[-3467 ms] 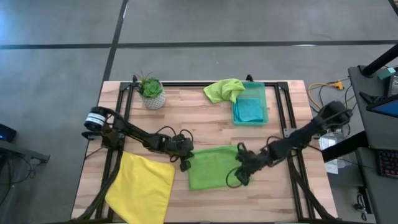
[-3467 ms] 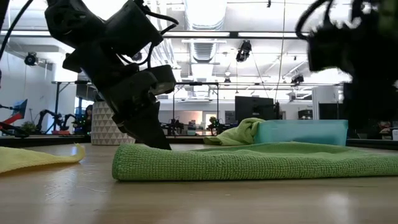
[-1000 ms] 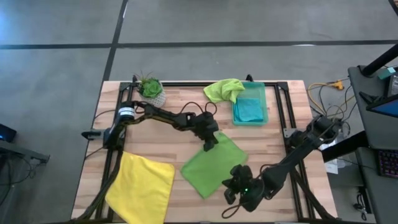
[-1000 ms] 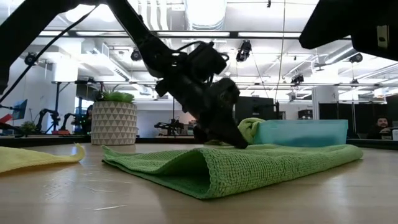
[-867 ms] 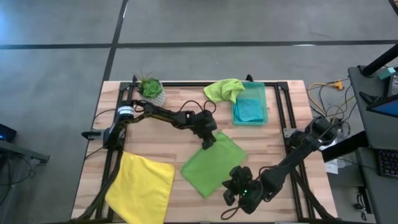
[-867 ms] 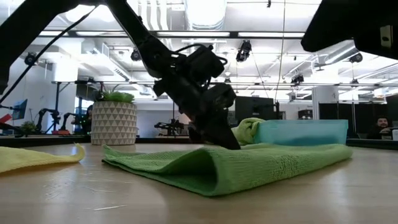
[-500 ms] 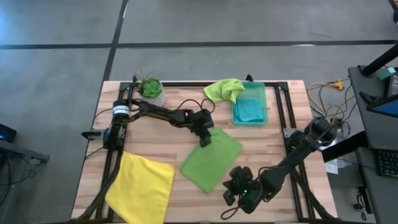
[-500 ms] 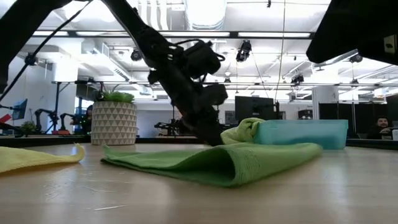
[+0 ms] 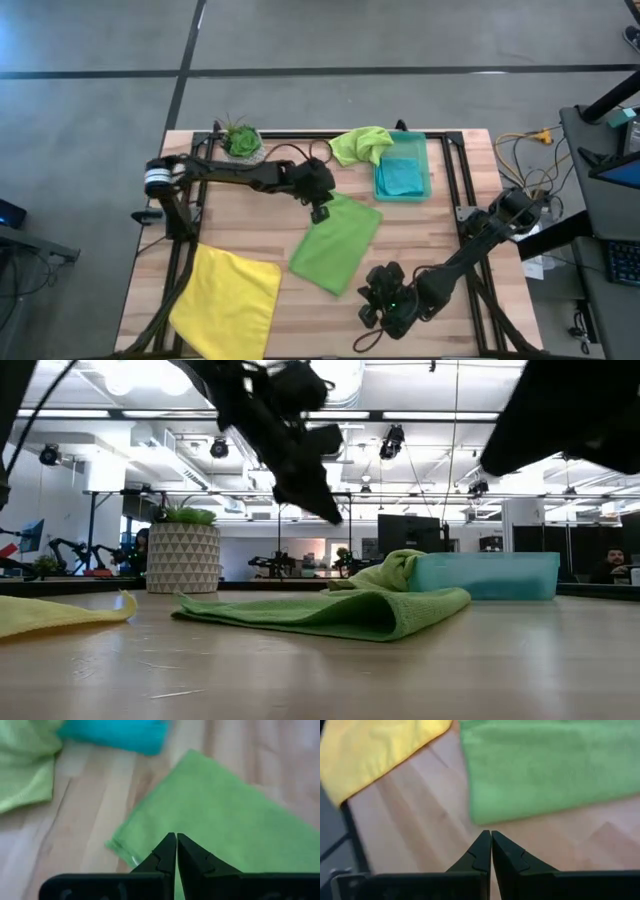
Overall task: Fold microfiber towels
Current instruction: Fold the green towel
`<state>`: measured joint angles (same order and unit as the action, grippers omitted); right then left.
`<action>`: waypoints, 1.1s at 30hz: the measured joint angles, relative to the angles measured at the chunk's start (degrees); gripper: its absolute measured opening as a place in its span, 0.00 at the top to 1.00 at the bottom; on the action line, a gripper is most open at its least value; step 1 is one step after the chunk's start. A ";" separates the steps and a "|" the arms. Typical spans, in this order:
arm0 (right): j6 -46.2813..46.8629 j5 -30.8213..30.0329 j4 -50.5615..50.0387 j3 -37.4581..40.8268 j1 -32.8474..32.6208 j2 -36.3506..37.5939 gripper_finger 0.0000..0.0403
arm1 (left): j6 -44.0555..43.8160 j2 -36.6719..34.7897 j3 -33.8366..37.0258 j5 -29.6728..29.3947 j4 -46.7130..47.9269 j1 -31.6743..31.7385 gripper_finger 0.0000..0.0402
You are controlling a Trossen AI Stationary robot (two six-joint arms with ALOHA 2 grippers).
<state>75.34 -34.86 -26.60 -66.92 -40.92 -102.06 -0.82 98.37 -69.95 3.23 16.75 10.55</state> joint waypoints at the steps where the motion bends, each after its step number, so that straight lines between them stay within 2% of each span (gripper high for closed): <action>1: -1.10 0.02 0.15 0.03 0.71 -0.03 0.98 | 2.77 -1.24 0.32 2.03 1.30 0.00 1.00; 4: -6.14 2.21 1.48 0.12 3.15 -0.27 0.97 | 10.57 -5.00 3.53 11.73 5.76 -0.04 1.00; 7: -13.42 6.48 3.50 0.28 5.61 -0.35 0.94 | 14.73 -8.80 9.22 23.65 7.43 -0.31 1.00; 9: -17.10 7.77 5.38 0.29 6.78 -0.35 0.93 | 16.40 -12.15 13.96 26.56 7.82 -1.34 1.00; 12: -18.80 7.80 6.15 0.38 8.23 -0.35 0.91 | 19.89 -17.39 21.63 22.48 6.74 -4.36 1.00; 14: -17.77 7.86 5.95 0.86 9.30 -0.35 0.90 | 20.59 -20.08 26.40 18.69 1.82 -6.53 1.00; 16: -16.25 7.85 5.90 1.46 10.30 -0.35 0.90 | 17.47 -21.55 30.53 16.21 -4.82 -8.10 1.00; 19: -15.01 7.83 5.80 1.93 11.19 -0.35 0.91 | 8.75 -20.08 34.04 15.45 -13.78 -8.86 1.00; 25: -13.58 8.14 6.18 2.13 11.02 -0.35 0.92 | 1.15 -11.87 33.50 7.43 -14.75 -9.53 1.00; 33: -15.51 14.18 5.67 2.25 10.41 -0.26 0.92 | -0.45 -3.84 29.73 6.71 -15.23 -12.48 1.00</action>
<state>59.82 -20.69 -20.92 -64.68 -30.51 -102.32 -1.27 94.53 -40.22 9.94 1.52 -1.93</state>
